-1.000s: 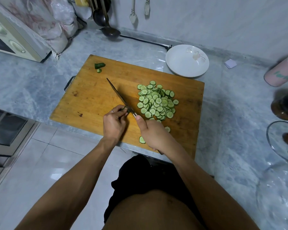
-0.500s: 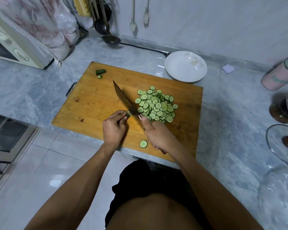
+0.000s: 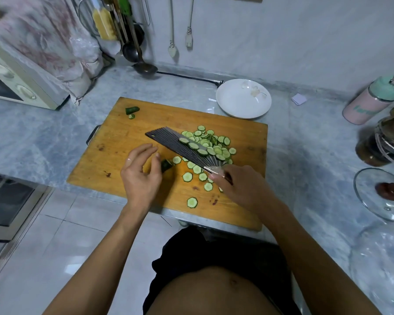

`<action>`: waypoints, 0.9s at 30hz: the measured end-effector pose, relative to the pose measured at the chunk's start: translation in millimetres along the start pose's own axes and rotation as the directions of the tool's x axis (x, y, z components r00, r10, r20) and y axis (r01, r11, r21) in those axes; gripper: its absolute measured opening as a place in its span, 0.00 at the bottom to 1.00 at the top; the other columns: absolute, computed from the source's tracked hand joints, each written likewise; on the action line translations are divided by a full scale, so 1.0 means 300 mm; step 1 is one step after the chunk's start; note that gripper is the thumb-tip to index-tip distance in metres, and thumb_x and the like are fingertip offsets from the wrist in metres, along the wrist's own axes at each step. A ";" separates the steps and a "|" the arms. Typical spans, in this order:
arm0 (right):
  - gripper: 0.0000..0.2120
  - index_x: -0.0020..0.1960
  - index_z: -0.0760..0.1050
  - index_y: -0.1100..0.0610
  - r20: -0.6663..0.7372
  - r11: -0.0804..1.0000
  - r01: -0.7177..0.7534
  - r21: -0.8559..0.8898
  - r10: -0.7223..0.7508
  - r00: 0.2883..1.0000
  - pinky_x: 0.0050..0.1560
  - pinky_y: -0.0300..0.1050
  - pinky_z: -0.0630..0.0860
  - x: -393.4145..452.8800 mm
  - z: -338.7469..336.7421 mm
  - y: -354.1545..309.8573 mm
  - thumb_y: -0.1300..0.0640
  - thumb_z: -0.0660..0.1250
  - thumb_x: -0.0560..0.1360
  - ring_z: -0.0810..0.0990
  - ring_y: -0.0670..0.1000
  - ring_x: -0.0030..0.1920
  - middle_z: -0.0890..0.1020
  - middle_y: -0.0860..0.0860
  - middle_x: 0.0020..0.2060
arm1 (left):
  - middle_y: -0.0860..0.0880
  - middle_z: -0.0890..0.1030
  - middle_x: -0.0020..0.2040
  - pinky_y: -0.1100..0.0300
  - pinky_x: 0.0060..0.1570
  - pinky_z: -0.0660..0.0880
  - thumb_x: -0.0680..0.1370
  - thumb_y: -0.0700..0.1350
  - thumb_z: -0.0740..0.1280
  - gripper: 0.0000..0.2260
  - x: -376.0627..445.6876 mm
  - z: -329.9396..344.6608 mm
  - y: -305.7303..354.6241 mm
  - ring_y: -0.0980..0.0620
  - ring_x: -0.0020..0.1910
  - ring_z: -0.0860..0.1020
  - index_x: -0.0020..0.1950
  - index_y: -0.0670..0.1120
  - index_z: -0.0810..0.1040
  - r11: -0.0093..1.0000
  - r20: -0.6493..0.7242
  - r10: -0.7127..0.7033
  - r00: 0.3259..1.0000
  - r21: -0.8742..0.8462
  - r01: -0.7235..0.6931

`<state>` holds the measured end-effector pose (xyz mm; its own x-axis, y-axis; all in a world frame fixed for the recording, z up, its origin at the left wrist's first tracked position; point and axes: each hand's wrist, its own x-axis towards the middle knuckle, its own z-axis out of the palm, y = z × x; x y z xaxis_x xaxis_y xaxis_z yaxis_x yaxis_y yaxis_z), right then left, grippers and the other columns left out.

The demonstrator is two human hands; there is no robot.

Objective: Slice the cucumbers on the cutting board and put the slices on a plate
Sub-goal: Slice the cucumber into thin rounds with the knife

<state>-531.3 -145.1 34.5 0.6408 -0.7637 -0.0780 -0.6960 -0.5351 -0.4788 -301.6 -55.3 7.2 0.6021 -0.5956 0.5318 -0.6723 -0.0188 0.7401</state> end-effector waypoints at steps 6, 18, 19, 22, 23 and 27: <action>0.24 0.46 0.72 0.54 0.046 0.964 0.100 -0.246 -0.092 0.995 0.39 0.48 0.77 -0.028 -0.004 0.001 0.33 0.56 0.79 0.80 0.53 0.38 0.80 0.50 0.37 | 0.53 0.82 0.53 0.56 0.57 0.74 0.73 0.54 0.72 0.14 0.032 0.043 0.059 0.55 0.54 0.78 0.53 0.48 0.85 0.986 0.576 0.117 0.809 0.028 -0.162; 0.27 0.49 0.76 0.57 0.044 0.931 0.185 -0.314 -0.180 0.983 0.39 0.47 0.75 -0.065 0.002 0.016 0.33 0.56 0.79 0.81 0.55 0.39 0.81 0.53 0.40 | 0.51 0.80 0.60 0.54 0.61 0.73 0.74 0.51 0.73 0.12 0.182 0.200 0.069 0.52 0.60 0.76 0.56 0.52 0.83 0.991 0.776 -0.044 0.630 0.116 -0.073; 0.28 0.49 0.76 0.58 0.032 0.930 0.188 -0.317 -0.187 0.982 0.38 0.47 0.73 -0.063 0.001 0.018 0.33 0.56 0.79 0.81 0.55 0.39 0.81 0.53 0.40 | 0.52 0.80 0.60 0.56 0.60 0.73 0.73 0.55 0.73 0.15 0.173 0.204 0.095 0.54 0.59 0.76 0.57 0.52 0.82 0.992 0.809 0.008 0.588 0.067 -0.107; 0.28 0.48 0.76 0.59 0.010 0.926 0.203 -0.318 -0.210 0.978 0.36 0.46 0.69 -0.062 -0.008 0.019 0.33 0.57 0.79 0.82 0.56 0.39 0.82 0.54 0.40 | 0.53 0.80 0.59 0.57 0.56 0.76 0.69 0.66 0.71 0.25 0.143 0.236 0.139 0.55 0.56 0.77 0.59 0.51 0.82 0.987 0.863 0.056 0.503 0.029 -0.160; 0.27 0.48 0.76 0.59 0.006 0.926 0.209 -0.314 -0.218 0.976 0.35 0.46 0.69 -0.062 -0.011 0.018 0.34 0.58 0.79 0.82 0.56 0.39 0.83 0.54 0.39 | 0.52 0.81 0.59 0.55 0.55 0.77 0.68 0.69 0.69 0.28 0.141 0.254 0.140 0.54 0.56 0.78 0.59 0.51 0.82 0.985 0.854 0.033 0.519 0.062 -0.164; 0.27 0.48 0.76 0.58 0.017 0.922 0.212 -0.325 -0.218 0.976 0.37 0.45 0.64 -0.069 -0.020 0.012 0.34 0.57 0.79 0.81 0.55 0.39 0.82 0.53 0.40 | 0.48 0.80 0.62 0.53 0.56 0.76 0.75 0.57 0.70 0.18 0.167 0.308 0.124 0.48 0.59 0.78 0.60 0.49 0.81 0.949 0.751 -0.057 0.657 0.245 -0.198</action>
<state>-549.2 -133.4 39.8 0.7826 -0.6224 0.0130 -0.6112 -0.7721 -0.1740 -336.2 -159.9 23.3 0.1102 -0.9939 -0.0016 -0.8626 -0.0964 0.4965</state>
